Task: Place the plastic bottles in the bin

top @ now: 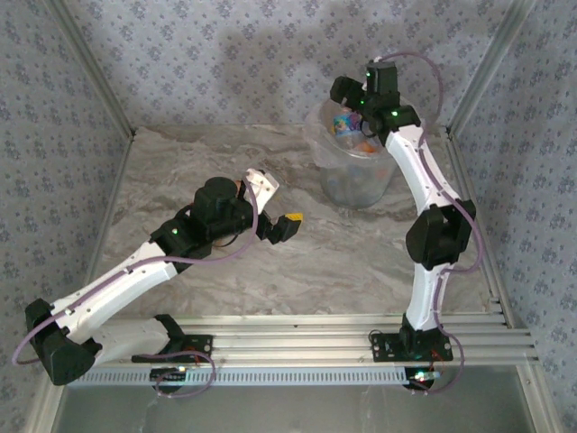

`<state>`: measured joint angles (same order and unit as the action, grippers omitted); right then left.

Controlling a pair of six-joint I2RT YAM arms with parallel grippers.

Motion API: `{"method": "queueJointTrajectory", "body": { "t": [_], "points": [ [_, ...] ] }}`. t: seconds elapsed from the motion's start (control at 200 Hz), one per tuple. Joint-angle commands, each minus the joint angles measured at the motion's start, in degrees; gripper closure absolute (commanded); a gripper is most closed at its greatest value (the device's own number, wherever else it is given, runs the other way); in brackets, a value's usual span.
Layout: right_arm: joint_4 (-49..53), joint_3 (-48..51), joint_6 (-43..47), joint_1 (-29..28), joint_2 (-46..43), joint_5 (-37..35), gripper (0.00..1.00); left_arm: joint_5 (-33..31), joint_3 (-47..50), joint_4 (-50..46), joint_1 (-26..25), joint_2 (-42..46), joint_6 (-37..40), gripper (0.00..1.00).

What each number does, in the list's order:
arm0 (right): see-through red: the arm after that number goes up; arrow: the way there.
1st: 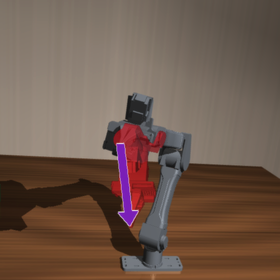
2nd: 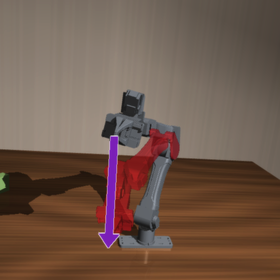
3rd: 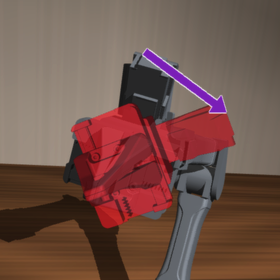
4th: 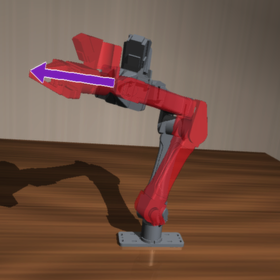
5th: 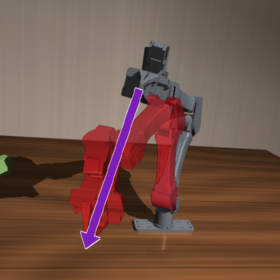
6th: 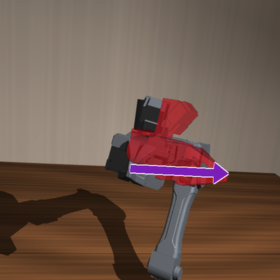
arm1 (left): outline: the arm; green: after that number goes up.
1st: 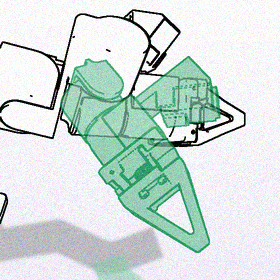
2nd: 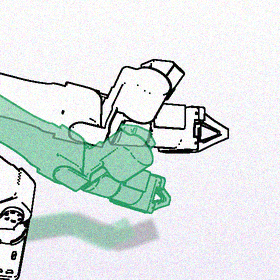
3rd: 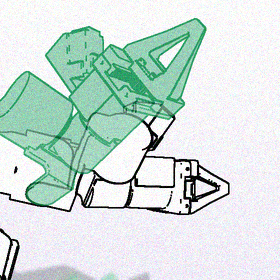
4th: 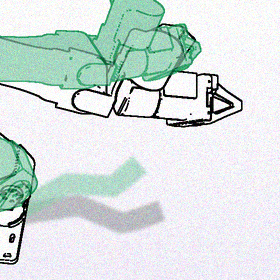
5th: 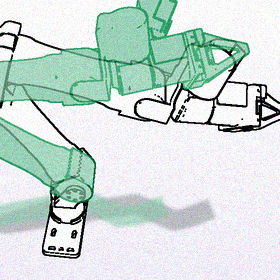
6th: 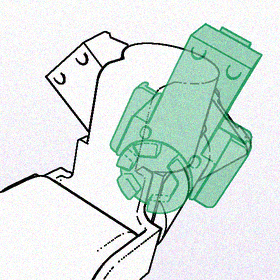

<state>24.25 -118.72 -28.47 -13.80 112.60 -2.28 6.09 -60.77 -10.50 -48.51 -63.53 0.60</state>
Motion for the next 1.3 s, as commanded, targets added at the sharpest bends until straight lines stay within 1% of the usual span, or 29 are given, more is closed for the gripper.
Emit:
{"method": "queueJointTrajectory", "body": {
  "t": [0.0,0.14,0.265,0.33,0.475,0.705,0.74,0.849,0.914,1.009,1.144,1.234,1.294],
  "points": [
    [1.57,1.25,1.37,1.14,-5.29,0.22,0.06,-0.96,-0.29,0.06,-0.30,-0.35,-0.16,0.00],
    [2.48,4.06,2.90,1.83,-9.54,2.29,0.04,-2.37,-0.30,-0.04,-0.29,-0.28,-0.34,0.00],
    [2.18,9.56,5.93,1.89,-16.14,4.28,0.02,-3.30,-0.26,-0.13,-0.14,-0.33,-0.17,0.00],
    [1.71,14.04,7.38,1.76,-20.95,5.70,0.00,-3.76,-0.31,-0.20,0.10,-0.37,-0.08,0.00],
    [2.94,22.90,9.41,1.00,-31.35,8.43,0.00,-4.50,-0.31,-0.30,1.11,-0.60,-0.07,0.00],
    [7.48,38.89,9.73,-2.66,-48.55,13.55,0.00,-6.43,-1.74,-2.12,3.17,-2.97,-0.68,0.00],
    [7.94,41.09,9.44,-3.32,-50.48,14.00,0.00,-6.90,-2.09,-2.59,3.74,-3.69,-0.89,0.00],
    [8.58,49.78,7.45,-5.57,-56.94,14.76,0.00,-11.24,-4.55,-5.83,6.10,-7.62,-2.05,0.00],
    [7.43,57.43,5.58,-6.85,-60.36,14.91,0.00,-14.26,-6.99,-9.06,7.92,-10.79,-3.59,0.00],
    [5.59,64.64,3.44,-8.90,-64.04,15.53,0.00,-15.09,-10.44,-13.22,11.14,-15.48,-6.08,0.00],
    [7.31,68.44,2.72,-12.07,-66.11,13.62,0.00,-14.80,-13.44,-16.53,15.04,-20.32,-9.13,0.00],
    [8.05,69.50,2.48,-14.51,-67.75,11.42,0.00,-14.38,-15.53,-18.51,17.73,-23.65,-9.40,0.00],
    [8.18,70.27,2.07,-15.57,-69.10,10.00,0.00,-14.20,-18.33,-21.48,19.97,-26.51,-10.03,0.00]
  ]
}}
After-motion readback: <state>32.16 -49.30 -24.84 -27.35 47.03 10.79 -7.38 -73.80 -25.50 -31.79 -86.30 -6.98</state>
